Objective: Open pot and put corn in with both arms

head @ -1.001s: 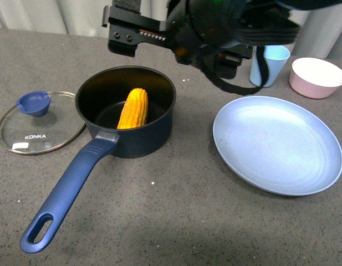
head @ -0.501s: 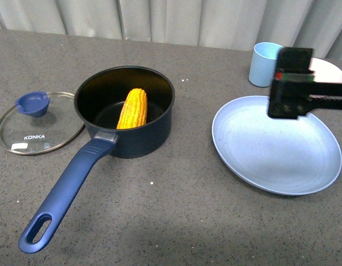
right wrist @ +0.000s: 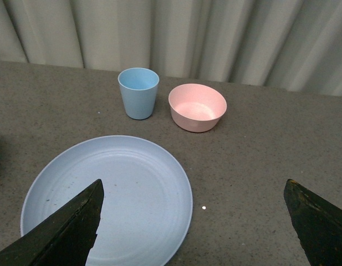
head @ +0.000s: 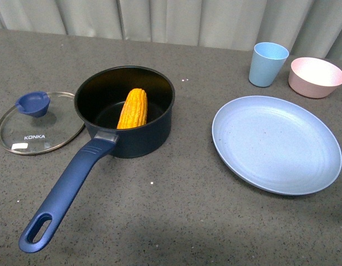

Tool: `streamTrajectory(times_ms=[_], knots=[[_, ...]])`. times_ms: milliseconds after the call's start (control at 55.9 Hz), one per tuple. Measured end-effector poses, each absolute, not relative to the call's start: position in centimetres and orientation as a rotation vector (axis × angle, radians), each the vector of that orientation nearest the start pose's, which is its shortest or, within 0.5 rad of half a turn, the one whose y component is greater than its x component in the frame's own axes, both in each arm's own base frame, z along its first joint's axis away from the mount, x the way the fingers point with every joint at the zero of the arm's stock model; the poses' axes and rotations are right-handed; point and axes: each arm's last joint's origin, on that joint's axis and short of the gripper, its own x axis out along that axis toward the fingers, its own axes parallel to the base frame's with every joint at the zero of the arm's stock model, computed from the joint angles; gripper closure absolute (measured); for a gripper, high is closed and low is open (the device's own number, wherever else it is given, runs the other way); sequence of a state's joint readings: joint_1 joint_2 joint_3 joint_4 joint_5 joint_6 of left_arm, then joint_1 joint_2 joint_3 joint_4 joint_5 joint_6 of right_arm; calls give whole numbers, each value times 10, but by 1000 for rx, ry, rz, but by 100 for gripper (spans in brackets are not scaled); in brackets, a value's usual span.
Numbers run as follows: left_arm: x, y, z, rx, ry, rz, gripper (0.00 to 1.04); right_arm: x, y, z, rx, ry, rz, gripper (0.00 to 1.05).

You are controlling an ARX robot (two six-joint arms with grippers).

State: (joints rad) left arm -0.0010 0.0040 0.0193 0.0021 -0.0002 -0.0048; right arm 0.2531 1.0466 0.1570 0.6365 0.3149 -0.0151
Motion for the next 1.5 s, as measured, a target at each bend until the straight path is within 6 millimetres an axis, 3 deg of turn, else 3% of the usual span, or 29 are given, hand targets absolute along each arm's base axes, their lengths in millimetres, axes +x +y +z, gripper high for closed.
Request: streamTrajectory(times_ms=[143, 536, 661, 1502], knots=[[97, 0, 170, -5, -17, 0, 7, 167, 28, 161, -17, 28, 6, 36], [97, 0, 170, -5, -17, -1, 7, 141, 9, 163, -14, 12, 10, 104], [97, 0, 170, -5, -17, -1, 7, 135, 0, 165, -9, 7, -4, 104], [97, 0, 170, -5, -17, -1, 7, 110, 0, 168, -7, -9, 1, 104]])
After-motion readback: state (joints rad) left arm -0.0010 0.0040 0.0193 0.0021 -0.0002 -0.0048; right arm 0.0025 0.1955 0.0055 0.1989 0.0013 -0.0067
